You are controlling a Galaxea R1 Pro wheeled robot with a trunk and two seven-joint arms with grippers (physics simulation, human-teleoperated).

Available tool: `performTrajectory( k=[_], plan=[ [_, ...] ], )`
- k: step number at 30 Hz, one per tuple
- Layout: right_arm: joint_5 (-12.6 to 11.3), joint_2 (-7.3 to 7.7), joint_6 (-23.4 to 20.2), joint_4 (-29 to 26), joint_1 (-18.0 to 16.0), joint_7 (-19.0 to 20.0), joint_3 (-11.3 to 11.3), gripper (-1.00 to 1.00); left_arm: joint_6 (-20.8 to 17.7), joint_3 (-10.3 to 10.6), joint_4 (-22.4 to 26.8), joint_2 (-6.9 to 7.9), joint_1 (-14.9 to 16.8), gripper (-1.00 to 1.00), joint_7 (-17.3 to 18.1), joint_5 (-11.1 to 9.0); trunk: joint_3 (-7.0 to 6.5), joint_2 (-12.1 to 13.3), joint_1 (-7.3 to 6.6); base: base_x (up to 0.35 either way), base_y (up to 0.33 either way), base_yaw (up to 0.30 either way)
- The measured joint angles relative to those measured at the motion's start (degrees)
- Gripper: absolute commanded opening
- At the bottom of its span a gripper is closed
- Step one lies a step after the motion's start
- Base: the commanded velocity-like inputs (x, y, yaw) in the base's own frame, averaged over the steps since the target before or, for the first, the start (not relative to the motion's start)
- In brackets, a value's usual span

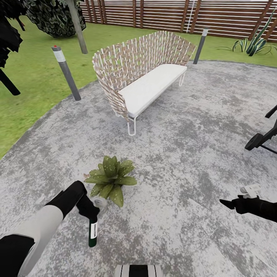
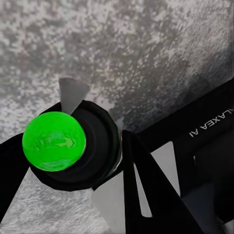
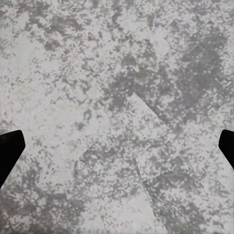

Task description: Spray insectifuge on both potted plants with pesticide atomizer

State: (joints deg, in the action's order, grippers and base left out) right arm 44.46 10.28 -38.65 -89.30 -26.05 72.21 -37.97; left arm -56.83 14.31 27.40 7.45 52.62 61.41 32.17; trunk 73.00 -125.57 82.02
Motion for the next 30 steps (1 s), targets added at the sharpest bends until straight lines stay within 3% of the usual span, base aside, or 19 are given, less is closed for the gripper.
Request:
performTrajectory(
  k=[23,30],
  plan=[
    [-0.10,0.00,0.00,0.01,0.00,0.00,-0.05,1.00,-0.20,-0.31,2.09,0.44,0.44,-1.00,0.08,0.19,0.01,0.00,0.00,-0.003,0.000,0.000],
    [-0.39,-0.06,0.00,-0.01,0.00,0.00,0.10,1.00,-0.09,-0.20,1.87,0.74,-0.75,-1.00,-0.02,0.22,0.01,0.00,0.03,-0.219,0.000,0.000]
  ],
)
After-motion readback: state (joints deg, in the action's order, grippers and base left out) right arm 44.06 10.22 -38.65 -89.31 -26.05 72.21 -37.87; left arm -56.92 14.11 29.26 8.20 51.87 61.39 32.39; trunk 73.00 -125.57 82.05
